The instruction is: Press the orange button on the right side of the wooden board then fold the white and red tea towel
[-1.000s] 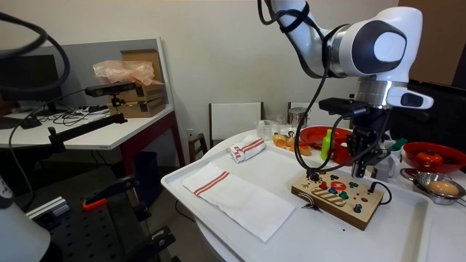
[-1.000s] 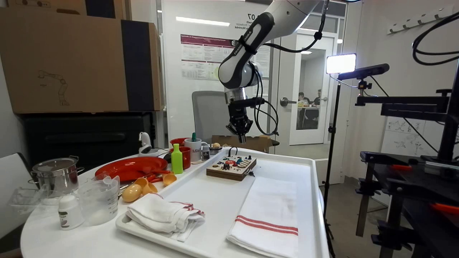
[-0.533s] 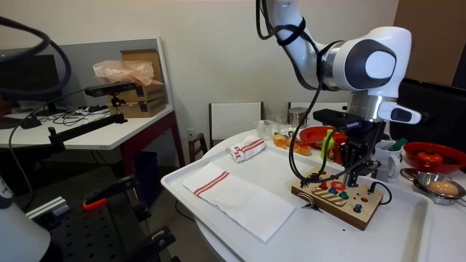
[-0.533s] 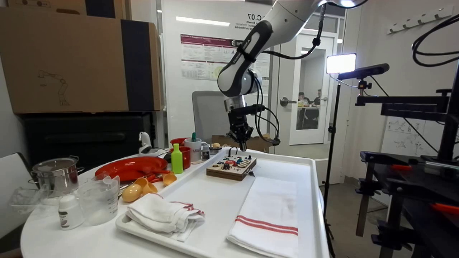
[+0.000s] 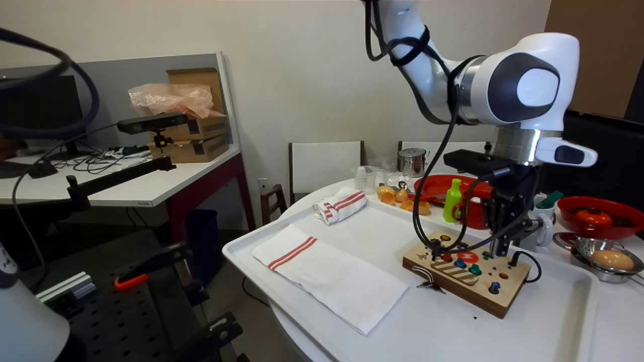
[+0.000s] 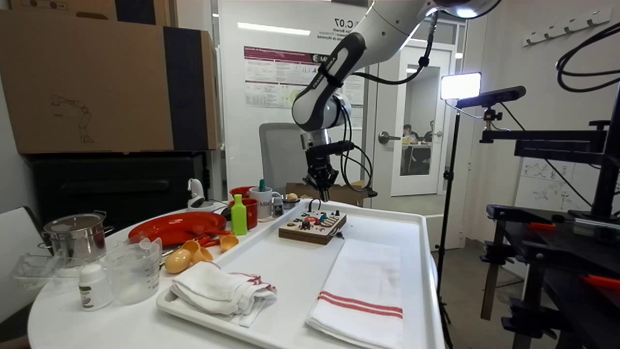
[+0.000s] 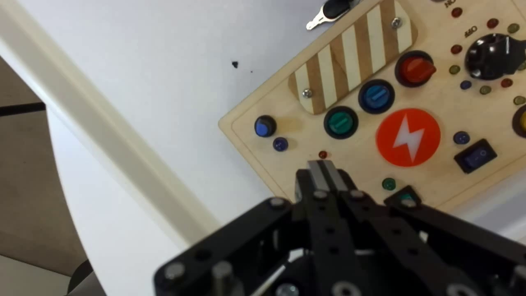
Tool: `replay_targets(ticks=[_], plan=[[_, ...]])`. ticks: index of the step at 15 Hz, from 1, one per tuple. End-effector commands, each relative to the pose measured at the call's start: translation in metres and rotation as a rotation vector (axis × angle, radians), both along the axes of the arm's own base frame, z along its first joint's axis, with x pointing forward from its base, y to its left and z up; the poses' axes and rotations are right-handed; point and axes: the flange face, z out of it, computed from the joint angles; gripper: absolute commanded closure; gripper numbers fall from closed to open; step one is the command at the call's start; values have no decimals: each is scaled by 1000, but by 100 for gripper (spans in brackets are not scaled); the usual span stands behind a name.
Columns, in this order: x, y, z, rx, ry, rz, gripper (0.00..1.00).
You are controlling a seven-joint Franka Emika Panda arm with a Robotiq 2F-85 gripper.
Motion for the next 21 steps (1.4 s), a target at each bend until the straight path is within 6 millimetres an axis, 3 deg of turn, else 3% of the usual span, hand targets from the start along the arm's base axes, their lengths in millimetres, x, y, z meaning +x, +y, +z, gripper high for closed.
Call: replay_targets(ticks=[1, 12, 21], plan=[[10, -2, -10, -9, 7, 3, 100], [18, -17, -23, -37, 7, -32, 100], [21, -17, -31, -32, 37, -52, 100]])
